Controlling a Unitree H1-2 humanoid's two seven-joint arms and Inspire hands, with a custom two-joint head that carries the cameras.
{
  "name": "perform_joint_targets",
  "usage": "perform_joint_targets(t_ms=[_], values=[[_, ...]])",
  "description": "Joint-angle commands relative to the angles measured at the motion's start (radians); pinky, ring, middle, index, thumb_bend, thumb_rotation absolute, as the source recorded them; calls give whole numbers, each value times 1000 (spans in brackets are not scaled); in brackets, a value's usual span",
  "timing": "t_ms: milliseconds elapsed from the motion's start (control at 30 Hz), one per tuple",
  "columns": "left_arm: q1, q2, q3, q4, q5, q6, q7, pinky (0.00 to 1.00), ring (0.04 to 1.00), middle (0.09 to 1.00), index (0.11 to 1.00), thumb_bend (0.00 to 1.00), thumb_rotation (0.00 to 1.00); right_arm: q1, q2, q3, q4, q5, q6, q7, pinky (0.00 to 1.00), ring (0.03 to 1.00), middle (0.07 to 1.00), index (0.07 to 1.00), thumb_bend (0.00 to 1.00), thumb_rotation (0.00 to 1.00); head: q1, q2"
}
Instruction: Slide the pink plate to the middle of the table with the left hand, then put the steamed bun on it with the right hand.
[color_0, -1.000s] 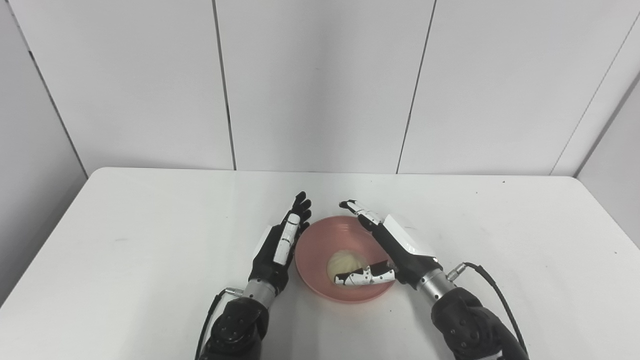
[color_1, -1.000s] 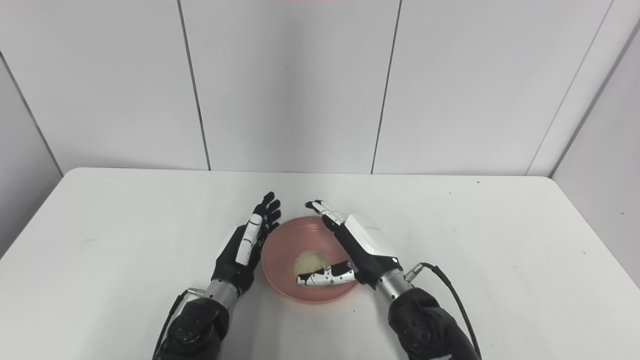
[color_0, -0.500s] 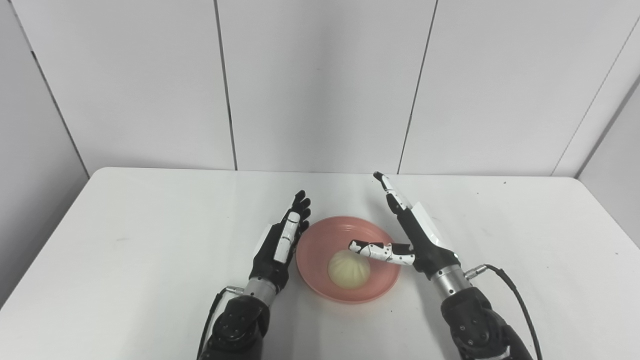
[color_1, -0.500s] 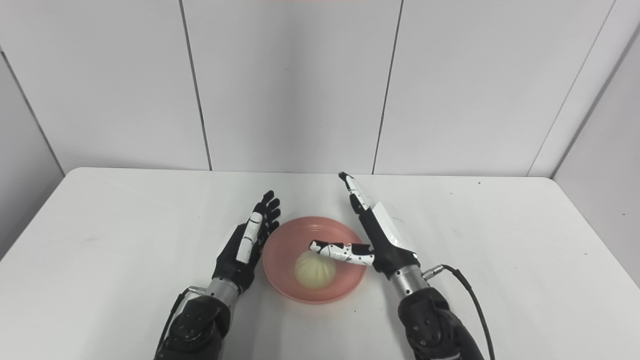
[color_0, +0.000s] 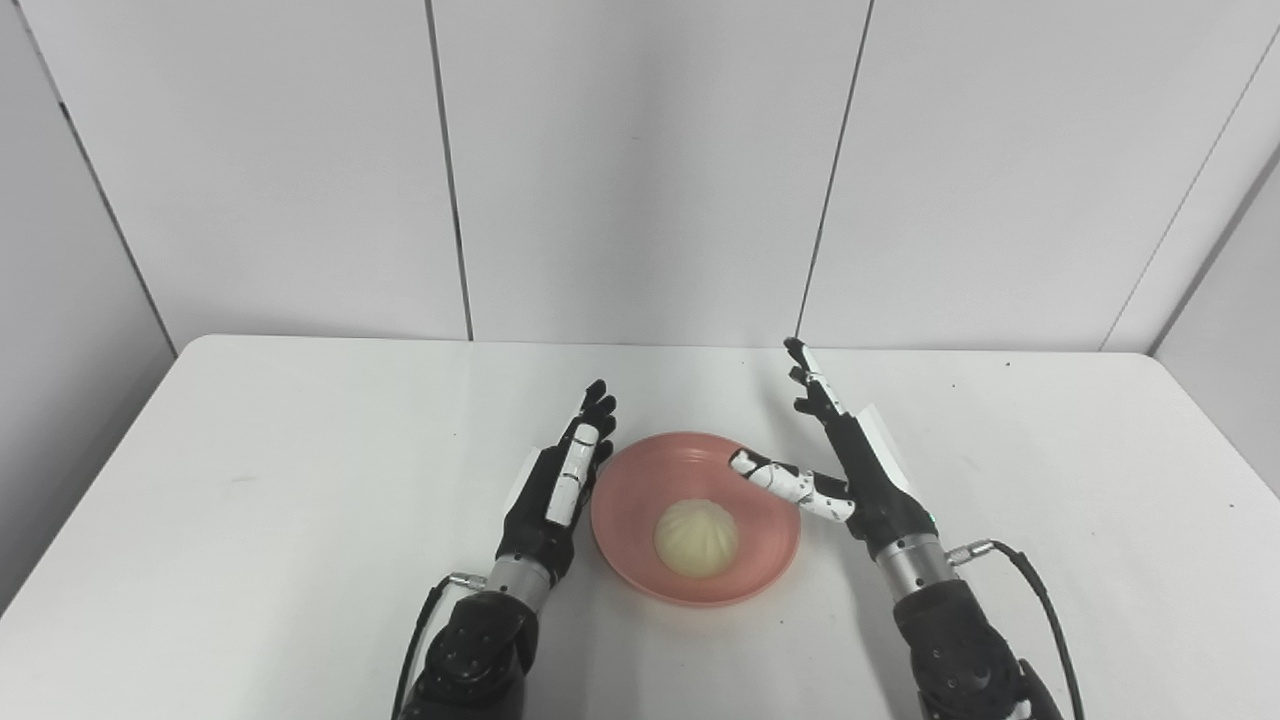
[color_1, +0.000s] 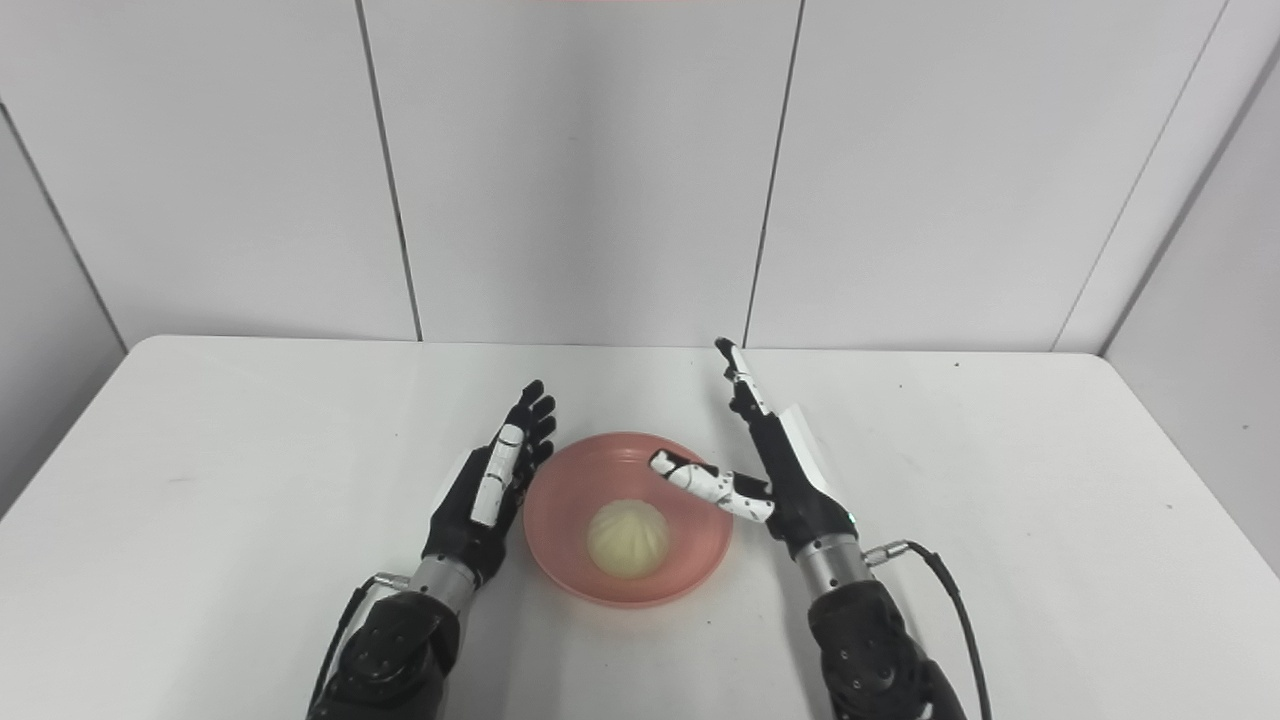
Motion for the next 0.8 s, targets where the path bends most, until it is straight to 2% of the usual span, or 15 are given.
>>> perform_joint_targets(t_ms=[0, 100, 200, 533, 667, 767], values=[[47, 17, 1, 36, 16, -30, 13, 1000, 1000, 1000, 1000, 678, 1000, -27, 3, -11, -11, 17, -8, -12, 891, 955, 996, 1000, 523, 827, 1, 1], [47, 18, 0, 42, 19, -53, 20, 1000, 1000, 1000, 1000, 678, 1000, -20, 8, -21, 6, 45, -14, -11, 905, 958, 990, 1000, 526, 894, -1, 1], [48, 18, -2, 41, 28, -64, 27, 1000, 1000, 1000, 1000, 681, 1000, -17, 16, -39, 31, 108, -15, 3, 908, 965, 986, 997, 569, 947, 0, 0], [58, 17, -18, 24, 63, -86, 58, 1000, 1000, 1000, 1000, 697, 1000, -9, 48, -89, 100, 276, -46, 23, 937, 949, 981, 988, 515, 915, 3, -8], [58, 17, -23, 31, 83, -99, 71, 1000, 1000, 1000, 1000, 688, 1000, 0, 53, -106, 113, 322, -41, 30, 933, 950, 981, 986, 513, 921, 5, -13], [58, 17, -22, 39, 87, -110, 74, 1000, 1000, 1000, 1000, 686, 1000, 8, 64, -127, 117, 370, -41, 37, 918, 940, 973, 978, 530, 879, 9, -17]])
